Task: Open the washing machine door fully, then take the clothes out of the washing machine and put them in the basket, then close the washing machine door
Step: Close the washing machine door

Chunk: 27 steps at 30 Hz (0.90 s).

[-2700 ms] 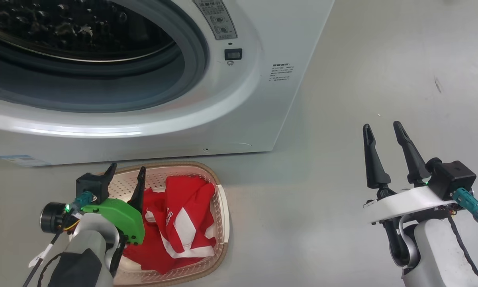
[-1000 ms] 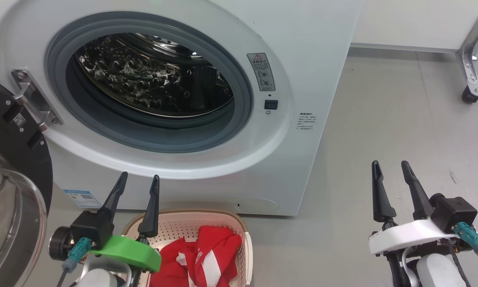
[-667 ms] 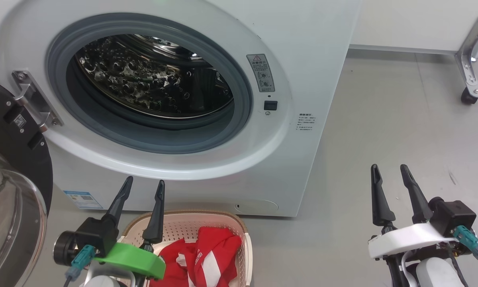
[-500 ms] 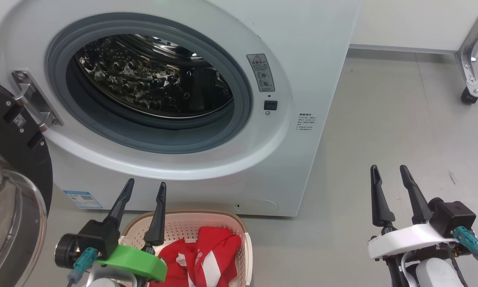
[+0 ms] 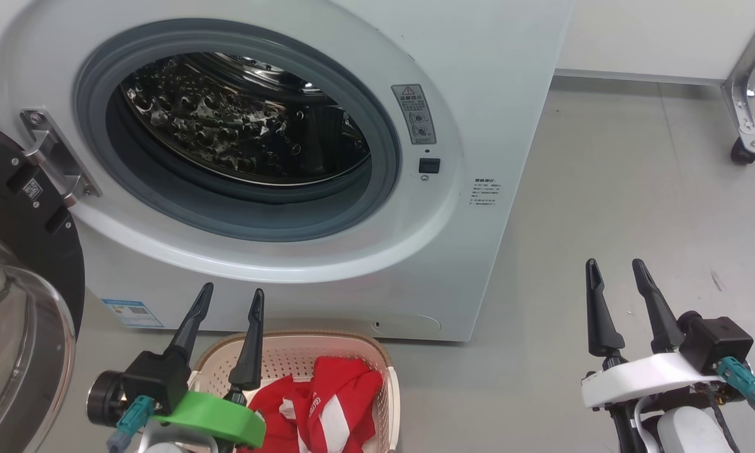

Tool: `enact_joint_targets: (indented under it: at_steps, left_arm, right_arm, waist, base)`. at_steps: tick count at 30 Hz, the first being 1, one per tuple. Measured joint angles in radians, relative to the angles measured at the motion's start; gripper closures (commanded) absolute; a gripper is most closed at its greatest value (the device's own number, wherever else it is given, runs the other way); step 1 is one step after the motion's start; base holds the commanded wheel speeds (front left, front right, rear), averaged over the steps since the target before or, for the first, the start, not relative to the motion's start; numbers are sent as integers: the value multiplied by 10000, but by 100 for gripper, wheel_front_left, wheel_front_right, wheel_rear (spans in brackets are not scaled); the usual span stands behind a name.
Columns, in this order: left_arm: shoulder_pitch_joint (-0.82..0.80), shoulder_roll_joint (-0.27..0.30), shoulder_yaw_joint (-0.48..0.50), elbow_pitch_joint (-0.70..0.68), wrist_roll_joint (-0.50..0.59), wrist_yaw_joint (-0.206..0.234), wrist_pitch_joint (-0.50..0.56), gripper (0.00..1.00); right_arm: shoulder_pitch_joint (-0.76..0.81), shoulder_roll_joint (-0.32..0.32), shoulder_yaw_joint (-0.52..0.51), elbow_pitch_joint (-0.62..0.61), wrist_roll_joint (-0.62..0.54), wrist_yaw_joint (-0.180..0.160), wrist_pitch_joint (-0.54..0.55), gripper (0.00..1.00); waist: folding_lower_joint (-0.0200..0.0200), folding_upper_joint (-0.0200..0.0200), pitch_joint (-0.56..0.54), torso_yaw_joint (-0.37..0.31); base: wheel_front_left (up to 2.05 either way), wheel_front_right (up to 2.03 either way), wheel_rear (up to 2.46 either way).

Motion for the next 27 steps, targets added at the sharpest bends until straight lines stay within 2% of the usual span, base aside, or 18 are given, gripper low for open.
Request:
enact_joint_targets:
  at_steps: [27]
  left_arm:
    - [189, 10, -107, -245, -2, 138, 0, 0]
  right_arm:
    - [23, 8, 19, -46, 0, 0, 0, 0]
  waist:
    - [0, 0, -24, -14]
  base:
    - [-11, 11, 0]
